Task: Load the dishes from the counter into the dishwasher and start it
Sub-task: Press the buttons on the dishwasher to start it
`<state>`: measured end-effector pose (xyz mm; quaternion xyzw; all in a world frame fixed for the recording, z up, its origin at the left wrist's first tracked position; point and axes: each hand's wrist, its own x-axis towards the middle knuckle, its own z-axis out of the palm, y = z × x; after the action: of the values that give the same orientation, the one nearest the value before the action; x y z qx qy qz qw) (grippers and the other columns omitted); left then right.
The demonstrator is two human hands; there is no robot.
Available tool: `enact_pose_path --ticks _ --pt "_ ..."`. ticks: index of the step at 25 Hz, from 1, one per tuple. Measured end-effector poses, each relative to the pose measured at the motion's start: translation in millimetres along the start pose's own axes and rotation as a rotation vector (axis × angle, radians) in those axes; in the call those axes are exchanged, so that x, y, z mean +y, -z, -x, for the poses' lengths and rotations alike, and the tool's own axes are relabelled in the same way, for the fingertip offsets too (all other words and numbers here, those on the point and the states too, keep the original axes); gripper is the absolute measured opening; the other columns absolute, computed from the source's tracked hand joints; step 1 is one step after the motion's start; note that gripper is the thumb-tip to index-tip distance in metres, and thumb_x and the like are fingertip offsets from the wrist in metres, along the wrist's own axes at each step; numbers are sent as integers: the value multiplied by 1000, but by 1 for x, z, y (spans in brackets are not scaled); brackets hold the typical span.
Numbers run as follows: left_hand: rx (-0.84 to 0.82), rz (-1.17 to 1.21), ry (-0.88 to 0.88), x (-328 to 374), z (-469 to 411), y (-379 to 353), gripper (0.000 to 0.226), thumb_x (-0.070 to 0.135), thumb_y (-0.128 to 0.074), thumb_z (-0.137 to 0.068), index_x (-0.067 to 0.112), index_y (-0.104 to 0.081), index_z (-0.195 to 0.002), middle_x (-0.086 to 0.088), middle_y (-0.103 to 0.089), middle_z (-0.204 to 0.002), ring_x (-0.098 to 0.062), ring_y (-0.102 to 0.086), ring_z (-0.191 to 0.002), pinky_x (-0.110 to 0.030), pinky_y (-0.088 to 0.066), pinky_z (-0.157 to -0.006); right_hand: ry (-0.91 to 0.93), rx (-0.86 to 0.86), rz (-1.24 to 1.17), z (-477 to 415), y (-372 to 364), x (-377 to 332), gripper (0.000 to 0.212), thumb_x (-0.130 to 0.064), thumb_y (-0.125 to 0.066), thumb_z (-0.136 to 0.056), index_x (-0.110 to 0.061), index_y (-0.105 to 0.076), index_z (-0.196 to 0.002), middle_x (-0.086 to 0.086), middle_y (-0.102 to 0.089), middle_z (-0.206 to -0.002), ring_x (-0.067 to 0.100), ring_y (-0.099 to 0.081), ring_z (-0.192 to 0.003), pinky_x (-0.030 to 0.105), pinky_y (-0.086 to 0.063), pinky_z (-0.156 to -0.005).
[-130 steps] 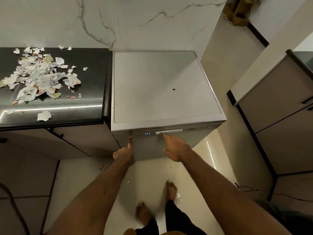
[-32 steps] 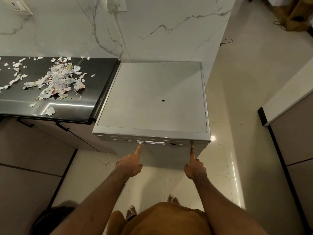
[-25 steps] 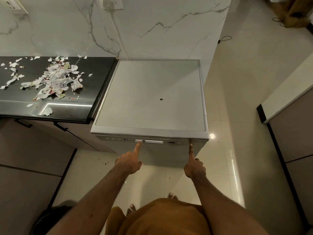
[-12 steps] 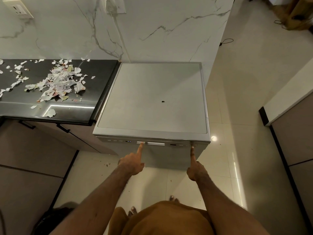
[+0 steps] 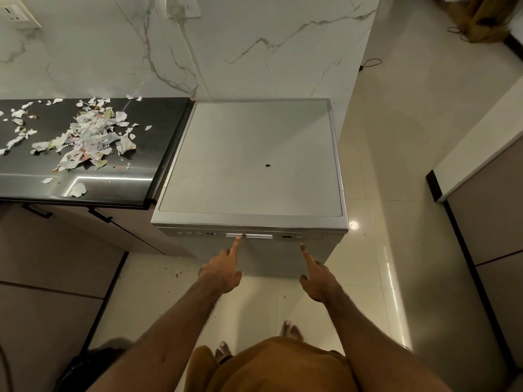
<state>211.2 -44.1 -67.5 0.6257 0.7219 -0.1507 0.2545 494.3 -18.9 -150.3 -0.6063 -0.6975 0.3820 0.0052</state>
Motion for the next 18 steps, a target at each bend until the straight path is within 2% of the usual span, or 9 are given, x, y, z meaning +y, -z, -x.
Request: enact_pose_path --ticks 2,4,6,12,18 --pt "42 -23 -28 -3 0 -1 103 42 -63 -95 30 14 -162 -8 -23 -167 -33 -40 -144 -52 -45 -109 146 139 43 2 3 -10 75 -28 -55 -104 -32 -14 -166 11 -58 -143 30 -58 -123 41 -50 -101" --pt "79 -72 -53 -6 0 0 99 40 -62 -96 26 9 -164 -5 0 -172 -32 -30 -151 -49 -41 -114 313 335 102 -2 8 -21 58 -27 -52 -104 -25 -35 -160 4 -57 -144 24 -55 -127 37 -48 -105" --pt "110 -99 -77 -7 0 2 97 40 -61 -97 23 7 -164 -4 11 -172 -31 -21 -155 -48 -37 -116 409 472 136 -9 16 -32 50 -24 -50 -105 -21 -45 -155 1 -54 -149 20 -49 -137 37 -41 -114" --pt "143 -73 -83 -11 -2 3 97 39 -61 -98 20 7 -164 -4 15 -171 -28 -11 -158 -50 -34 -119 438 526 179 -14 20 -48 53 -28 -49 -107 -18 -39 -158 2 -43 -159 18 -35 -149 38 -19 -127" --pt "148 -56 -71 -13 -3 4 96 39 -60 -99 20 9 -164 -3 16 -171 -28 -9 -158 -51 -32 -120 438 513 177 -21 24 -55 56 -33 -48 -108 -18 -35 -160 2 -38 -164 19 -31 -152 37 -12 -128"
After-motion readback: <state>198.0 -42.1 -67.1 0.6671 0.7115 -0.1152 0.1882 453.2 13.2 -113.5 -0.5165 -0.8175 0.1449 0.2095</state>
